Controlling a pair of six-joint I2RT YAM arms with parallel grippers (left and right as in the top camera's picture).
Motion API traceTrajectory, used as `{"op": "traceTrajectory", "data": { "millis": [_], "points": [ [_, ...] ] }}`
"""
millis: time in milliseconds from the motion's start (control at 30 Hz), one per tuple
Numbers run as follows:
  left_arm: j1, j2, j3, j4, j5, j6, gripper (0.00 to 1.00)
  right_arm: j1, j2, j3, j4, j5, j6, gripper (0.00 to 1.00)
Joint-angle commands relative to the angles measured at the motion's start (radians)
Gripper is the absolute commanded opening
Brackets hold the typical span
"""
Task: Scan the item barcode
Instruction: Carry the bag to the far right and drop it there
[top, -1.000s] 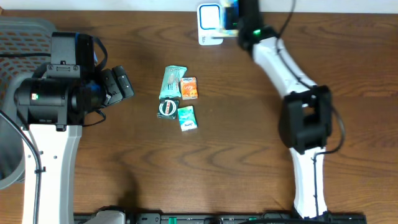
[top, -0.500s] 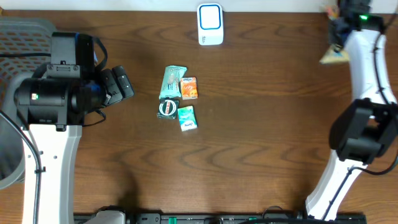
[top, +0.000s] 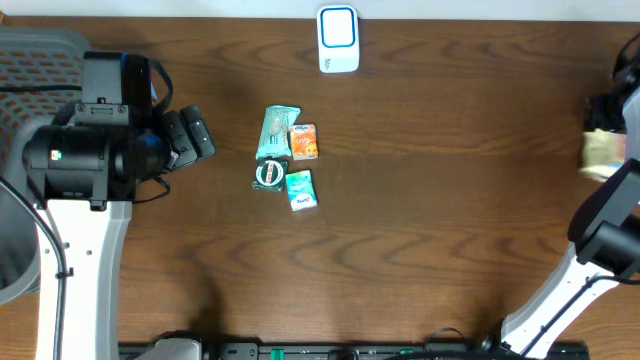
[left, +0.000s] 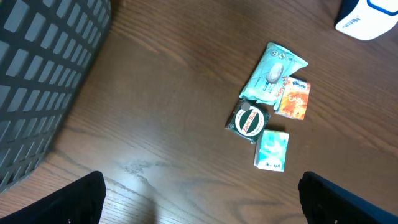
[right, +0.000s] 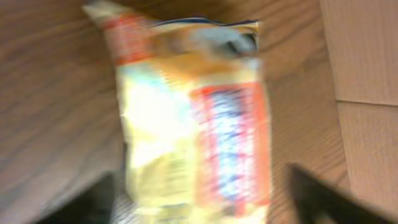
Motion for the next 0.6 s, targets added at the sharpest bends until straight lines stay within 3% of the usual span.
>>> {"op": "traceTrajectory", "data": {
  "millis": [0,100,267,367,467,567],
  "points": [
    [0.003,-0.005,0.002,-0.004,-0.013,-0.012,0.98,0.003,-0.008,0.001,0.002,-0.004,0.043,0.99],
    [0.003,-0.005,0.002,-0.004,-0.013,-0.012,0.97,0.021,-0.033,0.001,0.010,-0.034,0.070,0.99],
    [0.003,-0.005,0.002,-0.004,-0.013,-0.012,0.98,0.076,-0.109,0.001,0.027,-0.293,0.069,0.99],
    [0.003,-0.005,0.002,-0.003,-0.013,-0.012,0.98,0.120,-0.157,0.001,0.026,-0.552,0.069,0.99],
    [0.003,-0.005,0.002,-0.003,-0.013,-0.012,0.98,0.171,-0.182,0.001,0.008,-0.891,0.077,0.92],
    [0.003,-0.005,0.002,-0.004,-0.013,-0.012,0.98,0.224,-0.179,0.000,-0.033,-1.151,0.114,0.93]
  ]
}}
